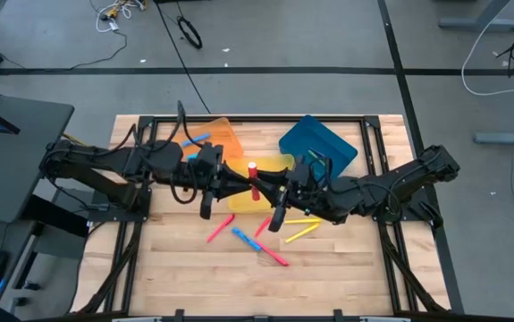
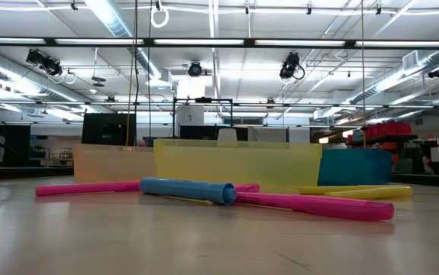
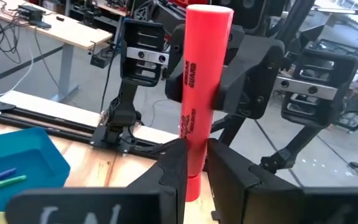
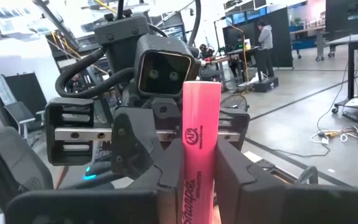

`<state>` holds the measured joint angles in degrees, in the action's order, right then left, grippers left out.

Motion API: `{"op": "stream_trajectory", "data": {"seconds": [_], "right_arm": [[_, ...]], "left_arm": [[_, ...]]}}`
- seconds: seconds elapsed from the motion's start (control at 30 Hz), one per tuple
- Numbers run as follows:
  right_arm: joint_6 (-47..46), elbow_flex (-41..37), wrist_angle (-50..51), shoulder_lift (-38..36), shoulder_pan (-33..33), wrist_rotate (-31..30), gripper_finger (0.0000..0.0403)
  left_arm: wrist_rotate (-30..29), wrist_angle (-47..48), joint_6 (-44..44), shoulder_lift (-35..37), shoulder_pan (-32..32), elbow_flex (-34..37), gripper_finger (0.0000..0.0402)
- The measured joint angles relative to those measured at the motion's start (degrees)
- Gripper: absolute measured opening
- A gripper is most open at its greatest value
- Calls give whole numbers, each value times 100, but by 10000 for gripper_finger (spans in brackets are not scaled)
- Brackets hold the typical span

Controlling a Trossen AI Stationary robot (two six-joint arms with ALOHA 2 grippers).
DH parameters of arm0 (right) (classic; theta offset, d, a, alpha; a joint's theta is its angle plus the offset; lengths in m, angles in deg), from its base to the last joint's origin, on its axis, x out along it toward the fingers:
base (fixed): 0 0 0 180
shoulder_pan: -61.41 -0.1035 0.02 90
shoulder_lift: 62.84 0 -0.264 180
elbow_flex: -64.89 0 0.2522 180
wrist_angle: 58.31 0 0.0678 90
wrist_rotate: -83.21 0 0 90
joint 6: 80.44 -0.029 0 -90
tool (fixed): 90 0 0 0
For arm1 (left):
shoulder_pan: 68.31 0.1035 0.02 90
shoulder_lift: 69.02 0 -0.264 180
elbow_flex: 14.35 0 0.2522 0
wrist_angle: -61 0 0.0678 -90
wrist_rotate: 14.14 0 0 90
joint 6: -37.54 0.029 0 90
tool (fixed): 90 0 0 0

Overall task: Pick & Place Markers
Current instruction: Put the orange highlighter pen into the orange bin

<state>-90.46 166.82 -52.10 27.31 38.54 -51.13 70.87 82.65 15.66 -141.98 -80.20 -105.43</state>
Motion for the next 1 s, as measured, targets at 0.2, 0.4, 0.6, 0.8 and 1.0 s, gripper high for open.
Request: {"op": "stream_trajectory", "data": {"seconds": [0.2, 0.4, 0.6, 0.8, 1.0], "right_arm": [[4, 0, 15, -2, 4, 0, 52], [11, 0, 76, 0, 13, -23, 52], [20, 0, 57, 2, 17, -23, 52], [178, 0, -87, 7, 11, 47, 52], [403, 0, -409, 7, 9, 69, 52]], "left_arm": [[74, -26, -30, -1, -2, 0, 120], [103, -34, -46, -1, -9, 0, 202], [107, -80, -126, -3, -10, 0, 239], [302, -198, -303, -3, -3, 0, 243], [350, -449, -304, -3, -14, 0, 243]]}}
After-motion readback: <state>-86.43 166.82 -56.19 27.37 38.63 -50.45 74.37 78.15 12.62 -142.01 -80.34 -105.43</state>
